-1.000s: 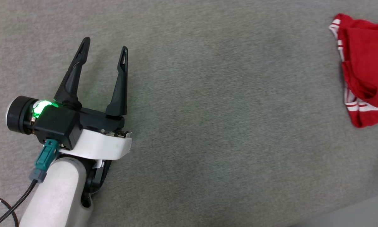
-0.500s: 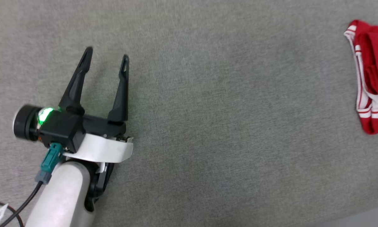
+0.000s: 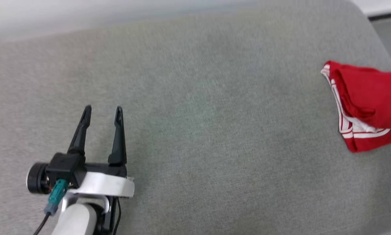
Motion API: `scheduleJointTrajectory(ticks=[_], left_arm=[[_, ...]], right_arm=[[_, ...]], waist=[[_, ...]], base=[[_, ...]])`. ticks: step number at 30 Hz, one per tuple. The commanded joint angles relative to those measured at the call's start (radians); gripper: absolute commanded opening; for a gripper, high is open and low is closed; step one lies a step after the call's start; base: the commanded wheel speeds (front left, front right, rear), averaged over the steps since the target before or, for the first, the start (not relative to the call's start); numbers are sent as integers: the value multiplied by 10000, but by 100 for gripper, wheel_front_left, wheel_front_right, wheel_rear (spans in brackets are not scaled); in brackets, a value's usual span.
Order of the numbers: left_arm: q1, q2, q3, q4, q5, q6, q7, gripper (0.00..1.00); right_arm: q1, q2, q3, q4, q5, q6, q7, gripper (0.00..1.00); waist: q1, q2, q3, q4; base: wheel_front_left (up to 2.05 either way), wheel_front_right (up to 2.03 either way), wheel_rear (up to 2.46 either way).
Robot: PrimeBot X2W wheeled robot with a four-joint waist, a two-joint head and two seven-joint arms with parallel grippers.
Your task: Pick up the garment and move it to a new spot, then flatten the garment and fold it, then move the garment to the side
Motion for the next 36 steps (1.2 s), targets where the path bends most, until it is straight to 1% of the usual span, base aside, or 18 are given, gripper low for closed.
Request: scheduleJointTrajectory(ticks=[1,6,9,14,17,18,22,26,28,36], left_arm=[[289,-77,60,127,-92,53,-86,100],[655,-230,131,475,-253,70,-201,100],[792,-309,217,654,-284,104,-241,100],[1128,-346,529,874,-350,133,-290,100],[1370,-296,681,946,-290,128,-305,100],[1370,-296,681,946,-290,128,-305,100],[1687,-260,753,1001,-218,61,-303,100],[1957,-343,740,1077,-161,-23,-302,100],[2102,-389,738,1148,-172,-52,-303,100],[2376,-297,757,1492,-162,-267,-295,100]], right_arm=[[591,256,174,-658,148,-11,168,100],[1864,956,524,-2536,482,-11,656,100],[2484,1258,755,-3644,760,-11,804,100],[3281,1834,1080,-4936,952,-11,1081,100],[3725,2208,1100,-5564,810,-11,1182,100],[3725,2208,1100,-5564,810,-11,1182,100],[4369,2566,982,-6298,556,-10,1383,100],[4999,2797,958,-6878,370,-10,1622,100],[5360,2790,1019,-7089,164,-11,1771,100],[6031,3009,998,-7775,70,-10,2029,100]], waist=[[1,-1,-711,287],[1,-1,-1211,869],[1,-1,-1417,1257],[1,-1,-1821,1802],[1,-1,-2080,2002],[1,-1,-2080,2002],[1,-1,-2435,2093],[1,-1,-2771,2093],[1,-1,-2964,2093],[1,-1,-3230,2018]], base=[[0,0,0],[0,0,0],[0,0,0],[0,0,0],[0,0,0],[0,0,0],[0,0,0],[0,0,0],[0,0,0],[0,0,0]])
